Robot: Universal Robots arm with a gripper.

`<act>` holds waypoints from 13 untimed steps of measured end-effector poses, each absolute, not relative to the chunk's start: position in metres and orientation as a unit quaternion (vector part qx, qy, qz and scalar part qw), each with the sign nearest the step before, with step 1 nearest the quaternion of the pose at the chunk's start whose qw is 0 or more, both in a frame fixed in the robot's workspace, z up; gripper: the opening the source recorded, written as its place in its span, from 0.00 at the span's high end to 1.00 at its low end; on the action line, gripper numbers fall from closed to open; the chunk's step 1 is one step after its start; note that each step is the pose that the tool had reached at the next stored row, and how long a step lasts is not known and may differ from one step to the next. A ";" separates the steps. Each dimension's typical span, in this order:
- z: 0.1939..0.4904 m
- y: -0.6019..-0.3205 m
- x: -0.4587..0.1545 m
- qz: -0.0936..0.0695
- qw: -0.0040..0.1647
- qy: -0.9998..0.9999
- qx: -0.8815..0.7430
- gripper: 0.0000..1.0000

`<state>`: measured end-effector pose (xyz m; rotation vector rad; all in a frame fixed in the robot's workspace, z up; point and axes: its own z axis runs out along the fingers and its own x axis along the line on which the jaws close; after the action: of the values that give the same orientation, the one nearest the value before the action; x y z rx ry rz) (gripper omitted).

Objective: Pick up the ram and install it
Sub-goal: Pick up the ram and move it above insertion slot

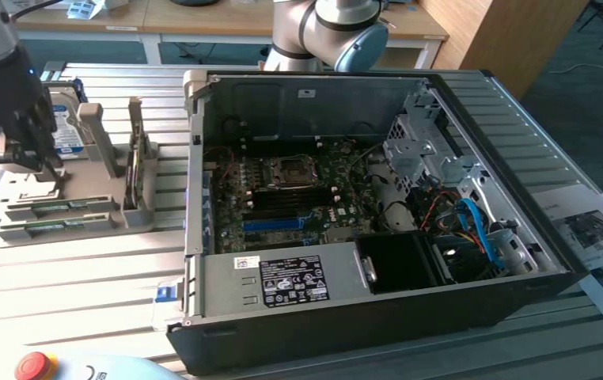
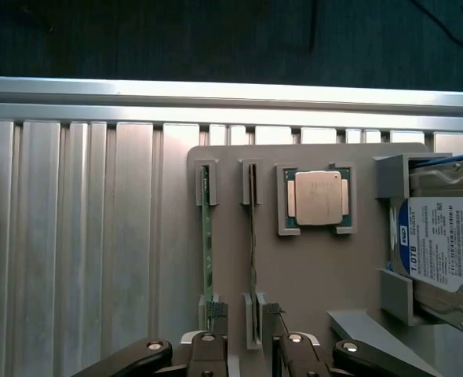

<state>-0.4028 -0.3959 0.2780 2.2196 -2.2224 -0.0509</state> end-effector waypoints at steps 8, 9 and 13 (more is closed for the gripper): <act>0.276 -0.397 -0.403 -0.016 0.000 -0.707 0.707 0.69; 0.276 -0.397 -0.403 -0.016 0.000 -0.707 0.707 0.69; 0.276 -0.399 -0.403 -0.016 0.000 -0.707 0.707 0.69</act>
<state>-0.4028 -0.3993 0.2765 2.2197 -2.2220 -0.0509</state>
